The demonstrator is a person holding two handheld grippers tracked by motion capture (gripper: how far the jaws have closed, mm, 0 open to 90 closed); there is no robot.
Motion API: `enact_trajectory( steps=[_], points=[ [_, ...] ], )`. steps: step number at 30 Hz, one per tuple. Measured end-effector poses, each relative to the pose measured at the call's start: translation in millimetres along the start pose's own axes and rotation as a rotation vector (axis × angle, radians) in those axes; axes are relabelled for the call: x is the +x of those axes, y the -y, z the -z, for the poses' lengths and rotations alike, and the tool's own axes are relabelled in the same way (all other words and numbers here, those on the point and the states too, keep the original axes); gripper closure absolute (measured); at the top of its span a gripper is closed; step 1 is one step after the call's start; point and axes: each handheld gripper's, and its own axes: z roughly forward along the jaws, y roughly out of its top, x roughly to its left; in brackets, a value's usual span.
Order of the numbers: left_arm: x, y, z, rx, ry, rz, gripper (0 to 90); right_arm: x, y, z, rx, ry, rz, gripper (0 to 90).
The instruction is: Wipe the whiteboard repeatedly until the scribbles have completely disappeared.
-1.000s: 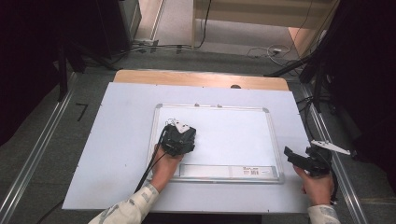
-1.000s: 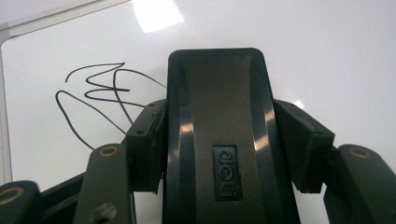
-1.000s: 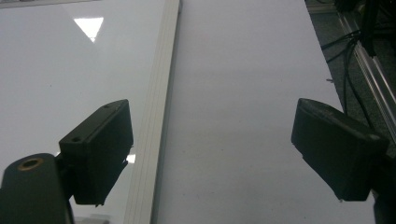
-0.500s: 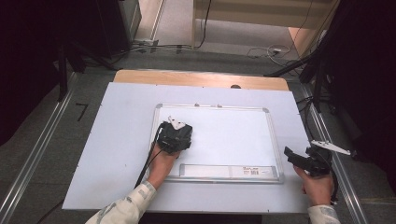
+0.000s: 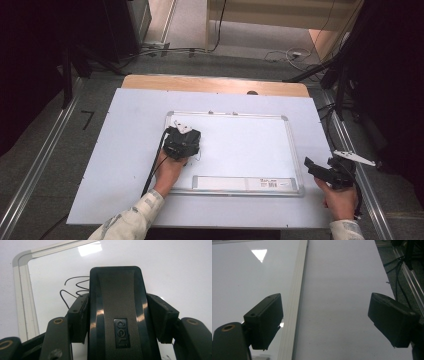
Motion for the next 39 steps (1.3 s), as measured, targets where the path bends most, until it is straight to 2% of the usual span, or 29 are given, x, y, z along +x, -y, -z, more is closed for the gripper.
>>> enact_trajectory(
  steps=[13, 19, 26, 39],
  points=[
    [16.0, -10.2, -9.5, 0.006, -0.021, 0.014, 40.9, 0.3, -0.2, 0.1, 0.0, -0.002, -0.003, 11.6],
    [20.4, -17.2, -14.3, 0.023, -0.035, 0.011, 41.0, 0.0, -0.1, -0.1, 0.001, -0.003, 0.0, 11.6],
    [18.9, -21.2, -18.1, 0.027, -0.049, 0.016, 41.2, 1.1, -0.5, -0.8, 0.004, -0.004, 0.003, 11.6],
    [11.8, -23.9, -21.9, 0.021, -0.047, 0.02, 41.2, 3.0, -1.3, -2.8, 0.005, -0.006, 0.008, 11.6]
  ],
)
